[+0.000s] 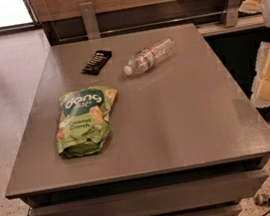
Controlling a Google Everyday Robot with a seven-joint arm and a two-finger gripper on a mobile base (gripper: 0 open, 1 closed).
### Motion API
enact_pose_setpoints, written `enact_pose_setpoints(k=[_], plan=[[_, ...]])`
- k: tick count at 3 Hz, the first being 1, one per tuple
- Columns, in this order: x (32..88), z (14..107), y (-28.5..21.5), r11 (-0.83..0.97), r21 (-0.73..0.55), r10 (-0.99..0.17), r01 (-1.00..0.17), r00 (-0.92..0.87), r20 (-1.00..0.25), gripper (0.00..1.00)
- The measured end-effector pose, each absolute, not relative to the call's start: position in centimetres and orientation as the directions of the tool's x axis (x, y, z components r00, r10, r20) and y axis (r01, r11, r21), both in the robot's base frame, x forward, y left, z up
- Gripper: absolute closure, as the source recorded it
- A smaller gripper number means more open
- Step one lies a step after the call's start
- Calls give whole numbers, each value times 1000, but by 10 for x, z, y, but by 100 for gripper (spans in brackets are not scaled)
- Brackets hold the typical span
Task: Place water bottle upright
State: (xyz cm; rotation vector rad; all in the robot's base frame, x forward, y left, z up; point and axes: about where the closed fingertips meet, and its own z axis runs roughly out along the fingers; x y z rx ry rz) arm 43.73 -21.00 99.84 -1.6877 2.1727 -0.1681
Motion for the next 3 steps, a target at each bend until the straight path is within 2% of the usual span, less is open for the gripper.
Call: enact_pose_setpoints(k=[1,2,3], plan=[[437,998,-210,270,-323,-953,-907,-204,-224,0],[449,1011,-214,213,-378,-971,-901,-153,-183,0],[485,1040,-220,45,-465,-997,-884,-13,-72,0]])
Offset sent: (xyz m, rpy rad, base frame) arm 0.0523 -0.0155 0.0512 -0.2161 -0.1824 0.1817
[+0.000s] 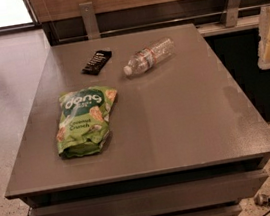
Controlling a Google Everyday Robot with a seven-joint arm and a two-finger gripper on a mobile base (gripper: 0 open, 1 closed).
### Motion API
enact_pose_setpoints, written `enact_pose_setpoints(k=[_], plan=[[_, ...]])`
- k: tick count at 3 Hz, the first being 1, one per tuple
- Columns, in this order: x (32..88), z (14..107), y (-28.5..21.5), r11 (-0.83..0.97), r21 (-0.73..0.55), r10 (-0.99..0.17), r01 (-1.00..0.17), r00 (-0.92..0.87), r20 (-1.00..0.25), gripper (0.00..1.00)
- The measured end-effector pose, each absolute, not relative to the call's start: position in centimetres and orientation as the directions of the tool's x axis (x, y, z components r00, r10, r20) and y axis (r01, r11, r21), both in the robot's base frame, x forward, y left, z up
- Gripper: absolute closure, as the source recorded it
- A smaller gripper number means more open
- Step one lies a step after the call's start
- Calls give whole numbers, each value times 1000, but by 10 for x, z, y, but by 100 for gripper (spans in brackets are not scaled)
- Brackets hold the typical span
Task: Place water bottle upright
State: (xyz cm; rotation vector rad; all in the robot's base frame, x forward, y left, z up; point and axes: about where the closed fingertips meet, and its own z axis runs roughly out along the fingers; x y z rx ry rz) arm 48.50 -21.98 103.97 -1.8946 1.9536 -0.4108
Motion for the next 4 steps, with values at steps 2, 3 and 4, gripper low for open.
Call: enact_pose_setpoints(k=[2,3,4], plan=[[560,1072,-195,-297,-532,-947,-793,315,60,0],[586,1053,-188,-286,-552,-944,-783,331,20,0],[627,1043,-189,-127,-627,-965,-769,242,-102,0]])
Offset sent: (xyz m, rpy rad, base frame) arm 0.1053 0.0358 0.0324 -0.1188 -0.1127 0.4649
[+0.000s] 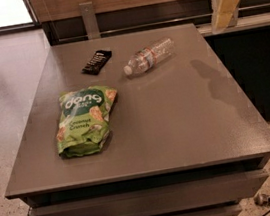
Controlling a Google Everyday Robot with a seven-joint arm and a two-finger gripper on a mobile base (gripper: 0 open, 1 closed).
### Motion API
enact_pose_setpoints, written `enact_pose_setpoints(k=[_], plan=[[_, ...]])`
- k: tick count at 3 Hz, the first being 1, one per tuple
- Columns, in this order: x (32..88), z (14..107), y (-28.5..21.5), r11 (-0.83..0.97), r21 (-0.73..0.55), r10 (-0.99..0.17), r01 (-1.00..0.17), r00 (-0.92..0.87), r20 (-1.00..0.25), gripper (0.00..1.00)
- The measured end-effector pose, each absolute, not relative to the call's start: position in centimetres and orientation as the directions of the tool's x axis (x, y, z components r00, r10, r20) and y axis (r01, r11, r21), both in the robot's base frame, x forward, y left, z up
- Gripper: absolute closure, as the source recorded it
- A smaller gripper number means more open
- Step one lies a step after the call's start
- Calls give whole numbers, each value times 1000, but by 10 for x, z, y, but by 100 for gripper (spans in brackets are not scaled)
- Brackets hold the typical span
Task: Place water bottle upright
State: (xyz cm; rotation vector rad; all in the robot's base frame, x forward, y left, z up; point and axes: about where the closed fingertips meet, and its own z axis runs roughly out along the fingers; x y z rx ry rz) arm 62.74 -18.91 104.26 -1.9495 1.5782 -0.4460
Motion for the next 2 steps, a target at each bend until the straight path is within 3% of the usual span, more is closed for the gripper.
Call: enact_pose_setpoints(k=[1,2], plan=[[659,1039,-190,16,-684,-958,-730,184,-220,0],[668,1045,-188,39,-709,-955,-704,182,-234,0]])
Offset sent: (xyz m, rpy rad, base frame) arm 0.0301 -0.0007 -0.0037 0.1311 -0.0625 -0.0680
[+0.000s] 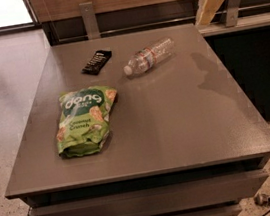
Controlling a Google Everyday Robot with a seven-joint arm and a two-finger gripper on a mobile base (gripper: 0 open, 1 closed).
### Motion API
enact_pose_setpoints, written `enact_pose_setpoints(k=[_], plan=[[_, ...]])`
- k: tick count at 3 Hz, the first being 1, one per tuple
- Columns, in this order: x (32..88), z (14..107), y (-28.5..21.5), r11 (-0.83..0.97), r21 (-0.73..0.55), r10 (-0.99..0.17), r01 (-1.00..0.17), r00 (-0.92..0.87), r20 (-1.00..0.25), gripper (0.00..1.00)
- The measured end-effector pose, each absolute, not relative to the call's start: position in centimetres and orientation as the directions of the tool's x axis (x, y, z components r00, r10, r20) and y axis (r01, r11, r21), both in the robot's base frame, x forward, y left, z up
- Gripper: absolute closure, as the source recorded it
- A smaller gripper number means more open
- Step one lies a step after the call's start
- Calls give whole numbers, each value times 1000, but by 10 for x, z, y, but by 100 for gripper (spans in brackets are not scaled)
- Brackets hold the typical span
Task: Place water bottle upright
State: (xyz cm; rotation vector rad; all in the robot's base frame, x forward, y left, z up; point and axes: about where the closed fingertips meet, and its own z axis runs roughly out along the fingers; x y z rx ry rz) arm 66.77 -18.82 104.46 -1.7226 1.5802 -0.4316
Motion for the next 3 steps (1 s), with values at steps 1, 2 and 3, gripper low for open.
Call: enact_pose_setpoints(k=[1,2,3], plan=[[671,1042,-188,29,-710,-955,-704,191,-228,0],[692,1028,-186,-32,-710,-951,-704,240,-196,0],[718,998,-187,-92,-680,-943,-728,282,-174,0]])
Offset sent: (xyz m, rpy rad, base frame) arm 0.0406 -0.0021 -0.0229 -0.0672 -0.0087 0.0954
